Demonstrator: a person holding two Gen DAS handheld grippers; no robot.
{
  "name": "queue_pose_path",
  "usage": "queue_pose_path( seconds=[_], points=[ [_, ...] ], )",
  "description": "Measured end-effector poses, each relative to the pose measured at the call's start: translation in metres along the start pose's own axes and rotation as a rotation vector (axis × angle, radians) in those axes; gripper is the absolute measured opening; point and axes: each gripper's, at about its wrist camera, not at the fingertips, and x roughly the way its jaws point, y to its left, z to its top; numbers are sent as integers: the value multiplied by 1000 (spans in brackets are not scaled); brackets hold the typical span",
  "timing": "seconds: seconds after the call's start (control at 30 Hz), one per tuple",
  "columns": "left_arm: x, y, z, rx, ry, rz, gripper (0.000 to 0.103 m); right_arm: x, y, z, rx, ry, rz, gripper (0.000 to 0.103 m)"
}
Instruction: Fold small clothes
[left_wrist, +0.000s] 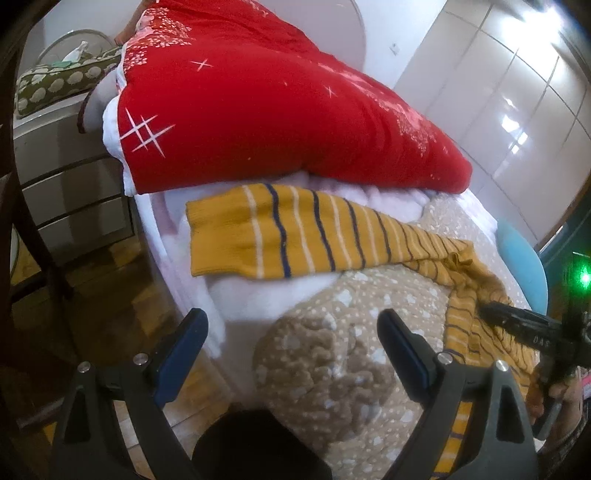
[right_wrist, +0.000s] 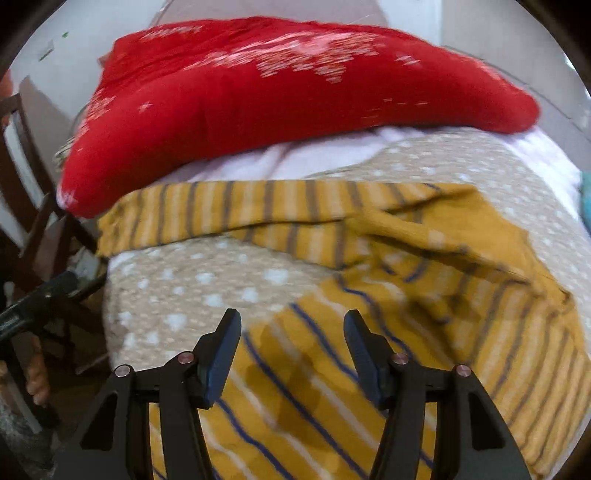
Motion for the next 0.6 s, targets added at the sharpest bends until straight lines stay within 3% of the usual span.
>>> queue_pose_path(
  seconds=[0.1, 0.2, 0.33, 0.5, 0.57, 0.6],
  points=[
    [1, -2, 0, 3, 0, -12, 92, -11, -25, -3, 83, -31, -96, 62],
    [2, -2, -2, 6, 7, -27, 92, -8, -48, 9, 156, -16, -164, 26],
    [6, 4, -1, 1, 17, -31, 92, 20, -74, 36, 224, 32, -172, 25],
    [10, 24, 0, -27, 28, -2, 92, 72, -110, 74, 310, 90, -254, 26],
    [11, 35, 1, -44, 30, 24, 92, 84, -119, 84, 316, 101, -286, 31],
    [12, 40, 2, -55, 32, 36, 92, 91, -121, 89, 306, 117, -300, 39]
  ],
)
